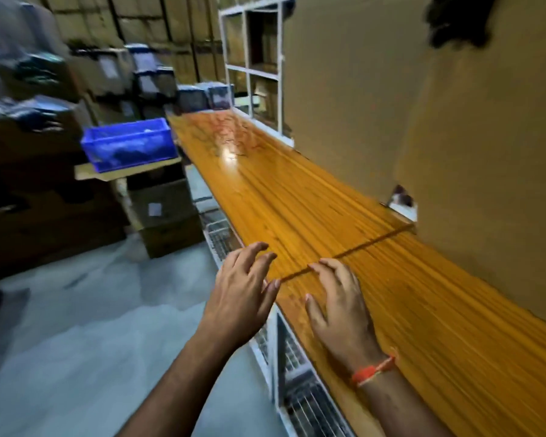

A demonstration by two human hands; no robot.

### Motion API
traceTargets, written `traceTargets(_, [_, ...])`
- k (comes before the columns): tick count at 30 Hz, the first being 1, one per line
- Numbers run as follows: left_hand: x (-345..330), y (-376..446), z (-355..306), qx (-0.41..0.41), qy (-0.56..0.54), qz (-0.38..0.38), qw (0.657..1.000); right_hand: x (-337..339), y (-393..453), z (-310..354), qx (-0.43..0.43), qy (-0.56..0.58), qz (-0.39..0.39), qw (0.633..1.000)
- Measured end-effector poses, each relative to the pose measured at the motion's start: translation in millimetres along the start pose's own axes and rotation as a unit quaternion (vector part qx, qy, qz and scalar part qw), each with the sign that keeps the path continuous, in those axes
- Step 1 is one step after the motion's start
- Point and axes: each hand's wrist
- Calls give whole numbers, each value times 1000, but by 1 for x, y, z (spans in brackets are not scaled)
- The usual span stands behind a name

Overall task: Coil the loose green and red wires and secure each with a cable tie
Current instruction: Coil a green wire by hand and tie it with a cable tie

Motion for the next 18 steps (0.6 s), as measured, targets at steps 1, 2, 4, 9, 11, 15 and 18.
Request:
traceTargets(1, [2,10,28,7,6,2,1000,-24,18,10,4,6,1,1000])
traceTargets(2, [3,20,55,17,12,4,1000,-47,33,18,6,12,6,1000])
traceTargets(4, [3,37,101,38,20,3,999,-86,62,34,8,22,21,1000])
traceTargets(9, [-13,86,197,70,31,1,997,-182,144,50,22,37,43,998])
traceTargets(11, [-29,108,237,87,40,2,995,-225,178,51,17,51,44,998])
traceTargets(15, [-70,161,315,108,42,24,993,-311,247,41,8,75,53,996])
traceTargets(18, [-100,205,368,126,39,61,989,-370,307,29,-34,101,70,992])
Point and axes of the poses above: each hand's wrist, its own y-axis towards the middle knuckle, its own x-axis out of the back of the hand, z = x × y, and after that the axes turned 11 degrees about -z, right-handed
